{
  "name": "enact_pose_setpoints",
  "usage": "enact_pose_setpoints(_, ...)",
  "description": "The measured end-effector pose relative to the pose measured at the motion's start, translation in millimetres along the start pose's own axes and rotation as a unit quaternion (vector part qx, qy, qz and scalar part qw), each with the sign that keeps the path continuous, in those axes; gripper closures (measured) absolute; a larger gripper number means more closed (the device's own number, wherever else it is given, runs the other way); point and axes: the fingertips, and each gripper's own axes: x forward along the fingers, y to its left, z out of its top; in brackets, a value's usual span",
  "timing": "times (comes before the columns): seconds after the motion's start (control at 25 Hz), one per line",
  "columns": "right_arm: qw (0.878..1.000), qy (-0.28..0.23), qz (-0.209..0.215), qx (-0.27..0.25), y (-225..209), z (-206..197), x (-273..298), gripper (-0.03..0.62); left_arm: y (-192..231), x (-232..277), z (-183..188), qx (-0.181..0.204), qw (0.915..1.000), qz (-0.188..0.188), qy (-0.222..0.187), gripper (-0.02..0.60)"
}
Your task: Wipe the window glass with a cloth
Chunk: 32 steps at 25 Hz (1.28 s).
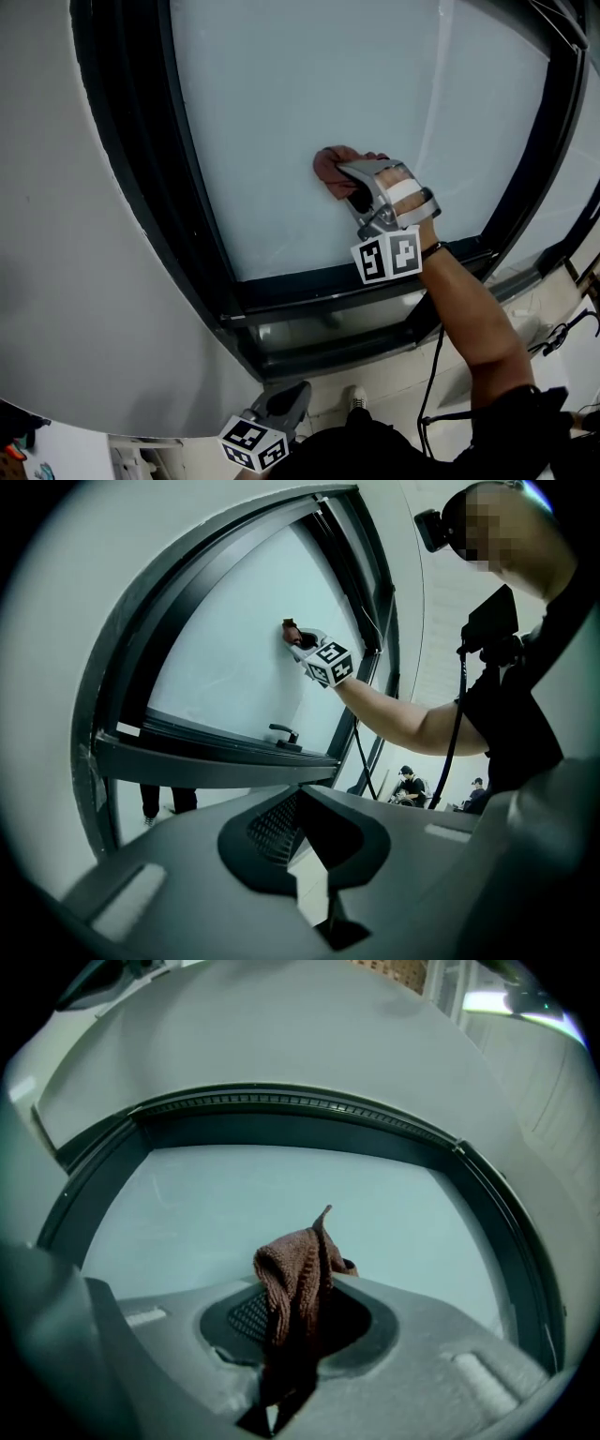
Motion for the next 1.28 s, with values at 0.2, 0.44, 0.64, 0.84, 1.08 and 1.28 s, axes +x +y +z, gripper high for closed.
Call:
enact_pose_setpoints(0.2,0.999,0.000,0.035,0.006,48.2,3.0,-6.6,0.520,-0.1,-0.1,-1.1,0.003,1.0000,-0.001,0.000,0.565)
enact_pose_setpoints(0.44,0.997,-0.002,0.074,0.023,99.2,7.8,-13.0,0.520,-0.9,-0.9,-5.7,-0.001,1.0000,-0.004,0.001,0.565)
enact_pose_setpoints(0.64,0.994,0.000,0.098,0.039,133.7,9.7,-18.6,0.520,-3.5,-0.4,-12.5,-0.009,0.9999,-0.008,0.012,0.565)
enact_pose_setpoints(0.84,0.989,0.006,0.144,0.040,174.5,9.3,-26.5,0.520,-7.6,1.8,-7.5,0.003,0.9998,-0.007,0.016,0.565)
enact_pose_setpoints(1.08,0.981,0.014,0.191,0.043,219.7,9.2,-34.3,0.520,-4.2,1.9,-10.8,0.002,0.9998,-0.005,0.020,0.565)
enact_pose_setpoints(1.28,0.975,0.014,0.220,0.036,252.2,7.3,-38.5,0.520,-3.6,2.2,-12.1,0.000,0.9997,-0.005,0.023,0.565)
